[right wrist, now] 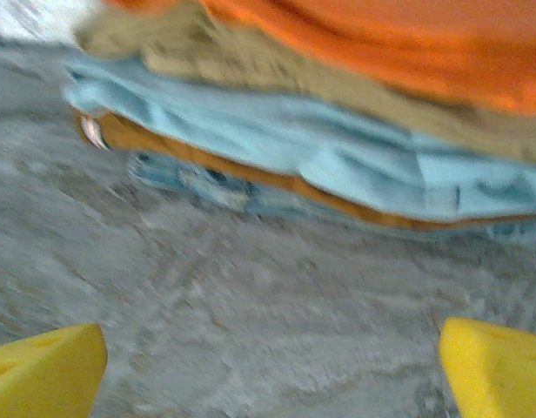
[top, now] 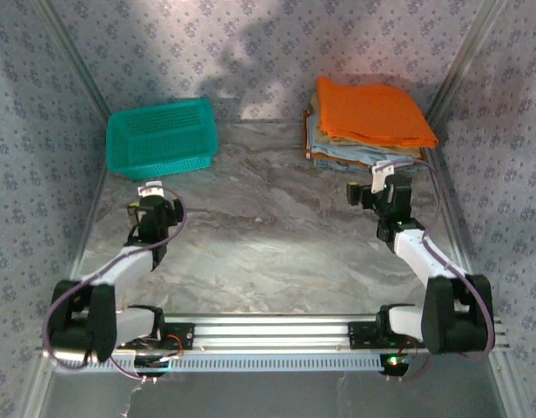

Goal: Fold and stack the trousers

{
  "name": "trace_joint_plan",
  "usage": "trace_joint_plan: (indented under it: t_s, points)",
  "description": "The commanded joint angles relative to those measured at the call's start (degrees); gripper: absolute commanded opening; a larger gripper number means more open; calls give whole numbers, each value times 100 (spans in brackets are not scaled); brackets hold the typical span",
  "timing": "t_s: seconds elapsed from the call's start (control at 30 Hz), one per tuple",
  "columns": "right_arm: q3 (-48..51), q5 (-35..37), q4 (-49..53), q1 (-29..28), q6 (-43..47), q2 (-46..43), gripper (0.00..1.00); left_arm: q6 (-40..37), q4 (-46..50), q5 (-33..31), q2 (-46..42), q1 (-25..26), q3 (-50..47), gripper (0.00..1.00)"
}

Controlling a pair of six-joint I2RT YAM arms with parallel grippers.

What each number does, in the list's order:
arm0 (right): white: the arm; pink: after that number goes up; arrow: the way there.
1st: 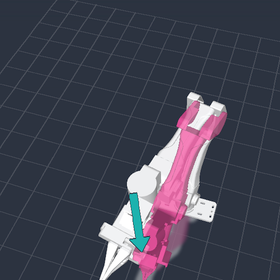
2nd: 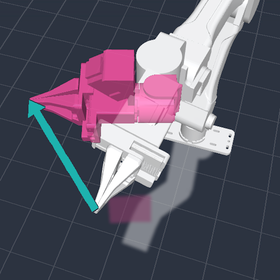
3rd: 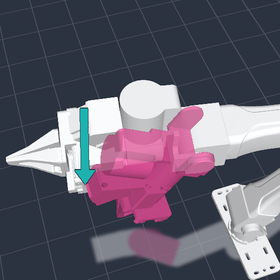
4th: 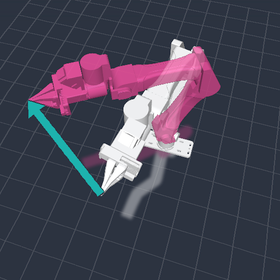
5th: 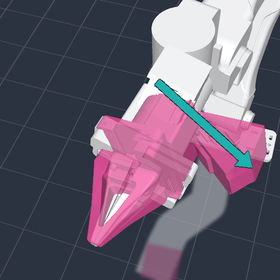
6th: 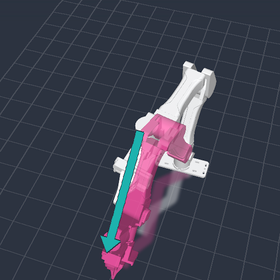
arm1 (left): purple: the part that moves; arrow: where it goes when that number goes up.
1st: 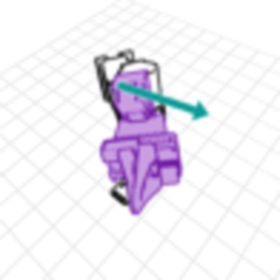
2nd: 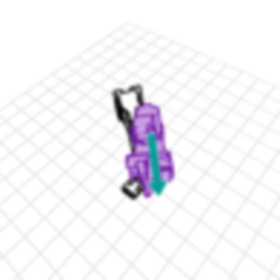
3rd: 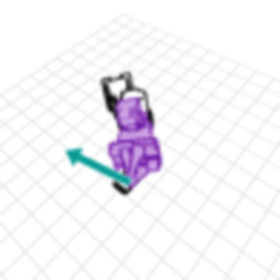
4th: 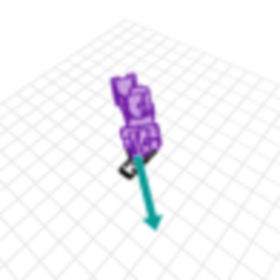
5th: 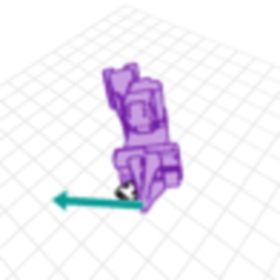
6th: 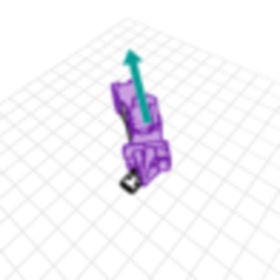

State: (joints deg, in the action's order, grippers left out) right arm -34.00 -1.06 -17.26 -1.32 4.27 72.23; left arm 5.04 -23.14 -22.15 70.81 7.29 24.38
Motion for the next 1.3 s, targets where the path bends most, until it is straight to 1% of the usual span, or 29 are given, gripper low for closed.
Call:
trace_joint_plan:
  t_s: [0.0,0.03,0.07,0.1,0.13,0.17,0.2,0.23,0.27,0.3,0.33,0.37,0.4,0.43,0.47,0.5,0.53,0.57,0.6,0.67,0.7,0.73,0.77,1.27]
  points:
    - [408,-304,-916,541,-311,258,100,-25,-1615,735,552,-502,-307,100]
    - [568,-358,-1208,678,-464,333,100,1,-1710,913,623,-622,-300,99]
    - [636,-481,-1256,805,-577,387,100,-23,-1420,1058,593,-674,-184,100]
    - [704,-539,-1388,888,-643,488,100,-9,-1521,1160,736,-745,-129,100]
    - [812,-506,-1683,928,-712,663,100,-8,-1349,1329,845,-828,16,100]
    - [963,-462,-1994,949,-774,832,100,-27,-1373,1428,980,-880,84,100]
    - [1120,-393,-2449,956,-829,990,100,-55,-1683,1416,1221,-881,56,100]
    - [1087,-378,-2218,920,-760,920,100,-38,-2167,1394,1532,-880,-49,100]
    - [1054,-100,-2153,814,-735,909,100,-147,-2631,1601,1744,-868,-168,100]
    - [1083,50,-2315,737,-704,966,100,-236,-2758,1523,1773,-783,-216,100]
    - [1028,101,-2241,648,-615,1000,100,-238,-2365,1485,1671,-755,-109,100]
    - [1057,202,-2355,543,-519,1101,100,-253,-2437,1487,1716,-753,-104,100]
    - [1202,353,-2860,402,-428,1389,100,-256,-2514,1516,1724,-771,-139,100]
    - [1365,439,-3556,265,-289,1637,100,-248,-2368,1524,1689,-765,-101,99]
    - [1342,662,-3166,153,-226,1424,100,-248,-2492,1522,1722,-770,-133,100]
    - [1311,673,-3049,131,-180,1407,100,-257,-2437,1523,1703,-765,-123,100]
    - [1309,688,-3331,104,-147,1575,100,-245,-2426,1524,1704,-766,-114,100]
    - [1173,653,-2863,136,-194,1459,100,-249,-2471,1521,1717,-772,-126,100]
    - [1140,443,-2854,284,-289,1497,100,-240,-2404,1528,1700,-778,-107,100]
    - [1109,419,-2723,309,-313,1477,100,-235,-2415,1538,1710,-782,-108,100]
    - [1143,423,-2899,298,-304,1508,100,-218,-2417,1567,1709,-800,-107,100]
    - [1103,424,-2749,306,-313,1484,100,-214,-2417,1587,1713,-818,-109,100]
    - [1134,427,-2862,308,-313,1506,100,-207,-2411,1593,1709,-821,-105,100]
    - [1139,469,-2840,271,-287,1479,100,-264,-2415,1557,1710,-781,-109,100]
